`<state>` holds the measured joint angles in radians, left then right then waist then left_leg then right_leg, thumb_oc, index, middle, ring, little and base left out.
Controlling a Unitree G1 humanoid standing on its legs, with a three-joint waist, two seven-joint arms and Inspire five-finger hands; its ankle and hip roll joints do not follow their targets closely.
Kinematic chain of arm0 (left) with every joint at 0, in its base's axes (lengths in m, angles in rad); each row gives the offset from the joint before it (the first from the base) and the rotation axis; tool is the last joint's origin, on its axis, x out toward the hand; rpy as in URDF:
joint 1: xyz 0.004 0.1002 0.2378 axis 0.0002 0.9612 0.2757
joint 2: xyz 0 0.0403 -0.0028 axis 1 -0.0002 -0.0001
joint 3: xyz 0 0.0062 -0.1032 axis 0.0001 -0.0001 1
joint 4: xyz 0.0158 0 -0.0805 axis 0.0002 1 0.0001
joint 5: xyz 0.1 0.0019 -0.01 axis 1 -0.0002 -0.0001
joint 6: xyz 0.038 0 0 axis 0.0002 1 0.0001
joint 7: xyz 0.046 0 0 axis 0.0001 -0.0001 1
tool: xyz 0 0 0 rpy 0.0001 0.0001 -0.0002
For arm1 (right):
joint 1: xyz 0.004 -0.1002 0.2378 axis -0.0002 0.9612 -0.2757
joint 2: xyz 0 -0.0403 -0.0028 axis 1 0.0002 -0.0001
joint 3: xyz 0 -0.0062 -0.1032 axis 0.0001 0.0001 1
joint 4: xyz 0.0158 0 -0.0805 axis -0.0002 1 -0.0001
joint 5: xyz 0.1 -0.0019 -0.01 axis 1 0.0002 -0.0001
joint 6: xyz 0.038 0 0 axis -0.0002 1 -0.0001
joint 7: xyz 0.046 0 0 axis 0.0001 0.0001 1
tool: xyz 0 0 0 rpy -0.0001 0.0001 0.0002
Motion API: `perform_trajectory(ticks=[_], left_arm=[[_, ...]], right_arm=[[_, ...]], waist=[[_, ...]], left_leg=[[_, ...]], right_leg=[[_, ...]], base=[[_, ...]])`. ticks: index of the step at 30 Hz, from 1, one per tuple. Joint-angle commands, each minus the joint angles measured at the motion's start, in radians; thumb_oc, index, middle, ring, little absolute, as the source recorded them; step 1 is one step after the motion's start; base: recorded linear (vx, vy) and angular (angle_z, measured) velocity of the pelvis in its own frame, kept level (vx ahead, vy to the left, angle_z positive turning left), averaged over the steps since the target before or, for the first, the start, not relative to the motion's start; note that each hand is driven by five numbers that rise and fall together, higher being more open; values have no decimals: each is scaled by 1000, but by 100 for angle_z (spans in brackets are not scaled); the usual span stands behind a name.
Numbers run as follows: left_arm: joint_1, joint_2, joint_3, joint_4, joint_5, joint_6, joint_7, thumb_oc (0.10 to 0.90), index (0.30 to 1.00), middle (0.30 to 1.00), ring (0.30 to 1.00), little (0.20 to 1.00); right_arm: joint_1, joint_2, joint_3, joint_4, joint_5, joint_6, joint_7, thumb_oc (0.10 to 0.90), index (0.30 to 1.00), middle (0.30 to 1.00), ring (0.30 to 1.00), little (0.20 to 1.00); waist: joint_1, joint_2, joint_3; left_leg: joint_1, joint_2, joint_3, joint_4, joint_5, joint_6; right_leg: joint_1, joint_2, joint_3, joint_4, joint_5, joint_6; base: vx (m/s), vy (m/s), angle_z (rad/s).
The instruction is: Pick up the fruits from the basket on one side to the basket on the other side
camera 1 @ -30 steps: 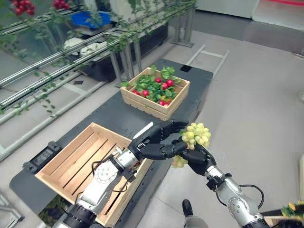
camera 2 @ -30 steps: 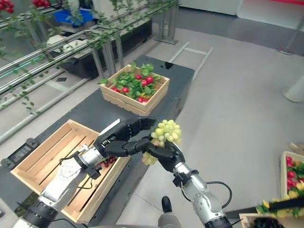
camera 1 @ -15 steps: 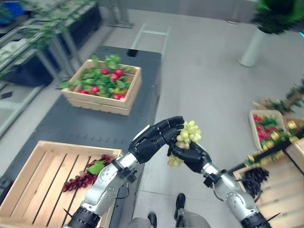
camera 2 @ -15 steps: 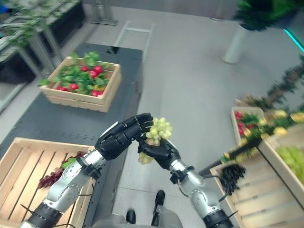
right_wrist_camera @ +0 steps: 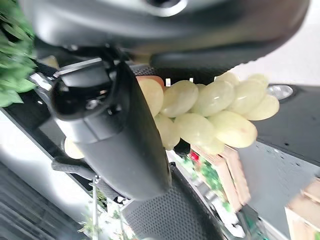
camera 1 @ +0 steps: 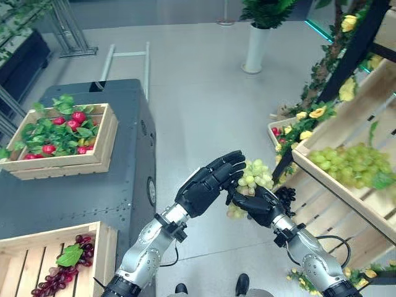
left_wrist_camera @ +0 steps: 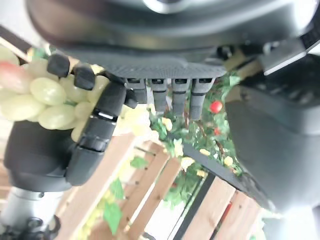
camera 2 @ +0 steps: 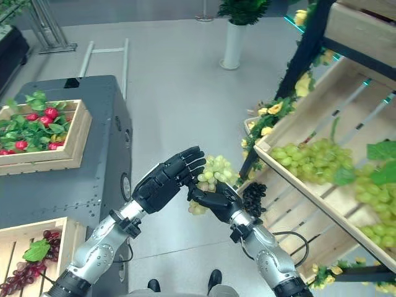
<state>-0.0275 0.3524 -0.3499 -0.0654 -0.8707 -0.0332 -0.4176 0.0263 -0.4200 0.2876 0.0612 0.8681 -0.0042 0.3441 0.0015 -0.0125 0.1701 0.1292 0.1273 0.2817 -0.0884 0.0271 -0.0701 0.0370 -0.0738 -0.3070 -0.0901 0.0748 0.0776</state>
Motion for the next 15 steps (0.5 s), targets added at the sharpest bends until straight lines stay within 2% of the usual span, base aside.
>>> perform_trajectory(ticks=[1,10,12,15], left_arm=[[-45,0,-81,-68,-25,-38,-73,800,900,900,900,900],[-45,13,-57,-101,-84,14,-132,800,900,900,900,900],[-54,11,-62,-104,-77,13,-137,800,900,900,900,900],[-70,8,-67,-100,-74,-5,-137,800,900,900,900,900]], right_arm=[[-103,92,-81,-215,-5,-190,47,400,300,300,300,300],[-99,59,-100,-270,-6,-206,70,400,300,300,300,300],[-107,51,-101,-279,13,-208,80,400,300,300,300,300],[-117,36,-107,-302,32,-199,97,400,300,300,300,300]], waist=[[2,-38,-109],[-23,-42,-114],[-27,-50,-111],[-28,-62,-87]], left_leg=[[-36,-58,-13,1,-56,40],[-27,-19,20,30,-38,16],[-40,-15,18,84,-52,10],[-105,-15,-19,287,-69,1]], right_leg=[[8,-27,40,3,-28,42],[8,10,80,3,-38,16],[8,14,88,3,-37,9],[18,18,105,3,-32,-10]], base=[[-1,-120,-4],[30,-140,-8],[25,-129,-23],[29,-115,-22]])
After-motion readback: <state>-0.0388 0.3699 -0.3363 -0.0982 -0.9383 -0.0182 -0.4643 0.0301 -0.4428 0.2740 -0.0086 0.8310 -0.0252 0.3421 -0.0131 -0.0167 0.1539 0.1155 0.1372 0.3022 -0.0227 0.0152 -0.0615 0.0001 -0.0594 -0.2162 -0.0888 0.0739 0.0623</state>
